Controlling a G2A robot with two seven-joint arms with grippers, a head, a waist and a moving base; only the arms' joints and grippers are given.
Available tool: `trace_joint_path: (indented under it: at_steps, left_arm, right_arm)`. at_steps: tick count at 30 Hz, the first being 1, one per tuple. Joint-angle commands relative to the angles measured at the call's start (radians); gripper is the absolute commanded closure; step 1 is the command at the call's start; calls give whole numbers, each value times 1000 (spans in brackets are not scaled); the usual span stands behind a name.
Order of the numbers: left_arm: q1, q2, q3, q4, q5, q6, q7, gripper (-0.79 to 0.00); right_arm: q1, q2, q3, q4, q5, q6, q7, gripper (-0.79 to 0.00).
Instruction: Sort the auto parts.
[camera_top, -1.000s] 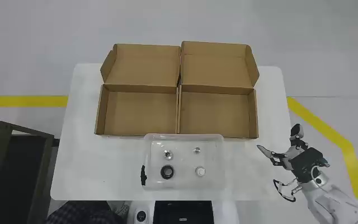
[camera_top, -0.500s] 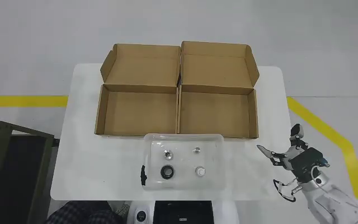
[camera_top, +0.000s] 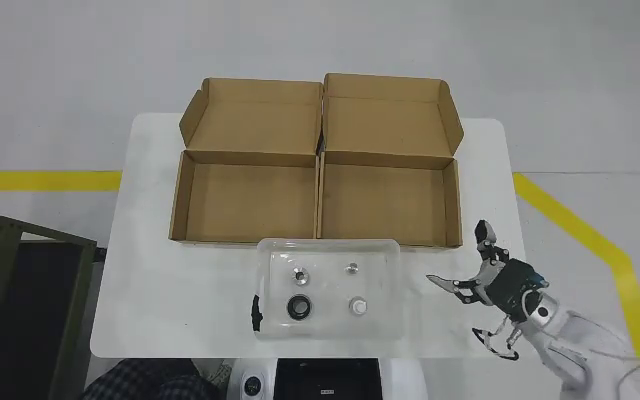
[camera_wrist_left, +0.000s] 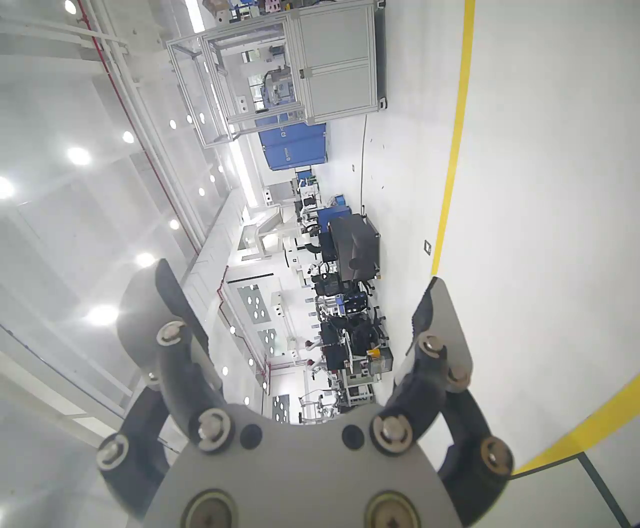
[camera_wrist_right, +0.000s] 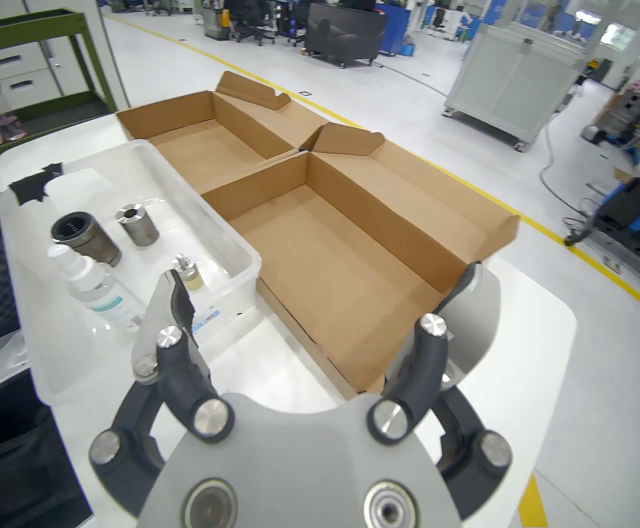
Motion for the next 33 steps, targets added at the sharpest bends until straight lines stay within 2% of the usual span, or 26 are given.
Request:
trace_joint_path:
  at_steps: [1, 10, 19, 26, 33]
  left_arm:
    - [0, 0, 0, 0, 0, 0, 0, -785]
    - [0, 0, 0, 0, 0, 0, 0, -785]
    - [0, 0, 0, 0, 0, 0, 0, -785]
    - [0, 0, 0, 0, 0, 0, 0, -785]
    - [0, 0, 0, 0, 0, 0, 0, -785]
  right_arm:
    - [21, 3, -21, -13, 8, -36, 35, -785]
    - [102, 16, -153, -59, 18, -160, 183, -785]
    - [156, 38, -312, -87, 31, -160, 341, -785]
    - [200, 47, -399, -60, 31, -160, 402, -785]
    - [229, 54, -428, -34, 26, -151, 445, -785]
